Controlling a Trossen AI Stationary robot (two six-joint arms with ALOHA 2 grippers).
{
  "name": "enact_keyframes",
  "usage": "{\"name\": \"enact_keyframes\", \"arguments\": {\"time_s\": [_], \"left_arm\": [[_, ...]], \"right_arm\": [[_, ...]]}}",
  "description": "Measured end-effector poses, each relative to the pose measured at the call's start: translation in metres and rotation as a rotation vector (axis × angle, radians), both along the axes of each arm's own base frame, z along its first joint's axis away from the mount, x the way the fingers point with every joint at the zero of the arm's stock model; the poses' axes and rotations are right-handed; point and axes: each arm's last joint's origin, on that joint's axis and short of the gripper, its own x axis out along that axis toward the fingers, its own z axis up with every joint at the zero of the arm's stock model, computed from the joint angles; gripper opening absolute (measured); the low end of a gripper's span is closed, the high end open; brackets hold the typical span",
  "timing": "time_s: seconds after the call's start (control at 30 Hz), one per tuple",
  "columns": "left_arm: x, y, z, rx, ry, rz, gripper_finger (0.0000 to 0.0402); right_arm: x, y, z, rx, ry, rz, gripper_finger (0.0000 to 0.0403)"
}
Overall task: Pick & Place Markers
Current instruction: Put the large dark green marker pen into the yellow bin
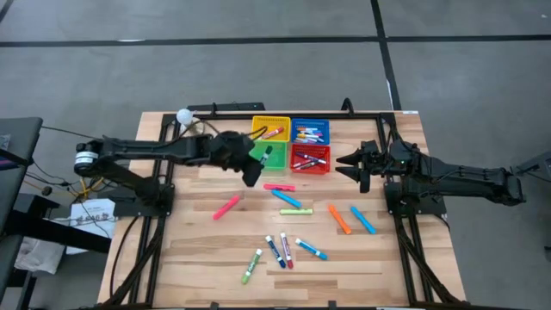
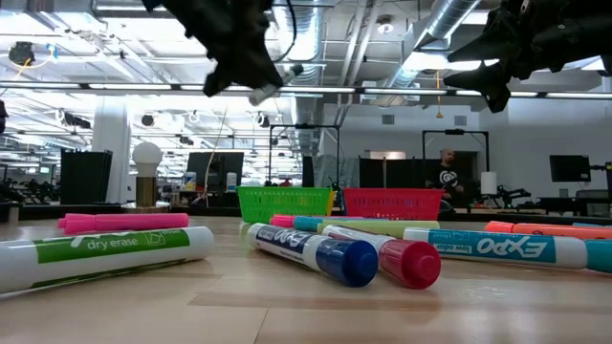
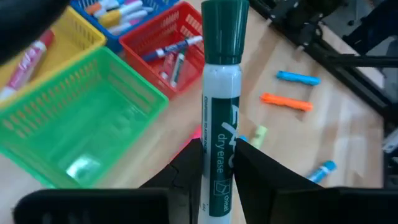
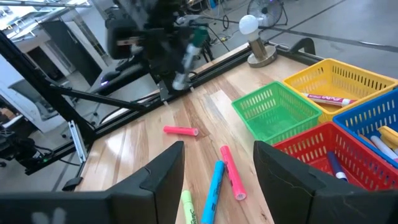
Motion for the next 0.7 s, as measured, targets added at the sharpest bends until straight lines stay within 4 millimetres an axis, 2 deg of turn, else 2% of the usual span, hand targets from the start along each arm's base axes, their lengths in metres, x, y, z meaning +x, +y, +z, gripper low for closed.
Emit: {"name": "enact_keyframes", "arguments": {"time_s": [0.17, 0.33, 0.7], "left_arm": [[0.005, 0.026, -0.006, 0.069, -0.004, -0.034, 0.0076], [0.001, 0.053, -0.002, 0.172, -0.008, -0.03, 0.0076], [-0.009, 0.107, 0.042, 0.49, -0.084, -0.009, 0.0076]], "right_arm": [[0.0, 0.0, 0.0, 0.0, 0.0, 0.0, 0.018], [0.0, 0.0, 0.0, 0.0, 0.0, 0.001, 0.0182], [0.0, 0.0, 0.0, 0.0, 0.0, 0.0, 0.0182]]}}
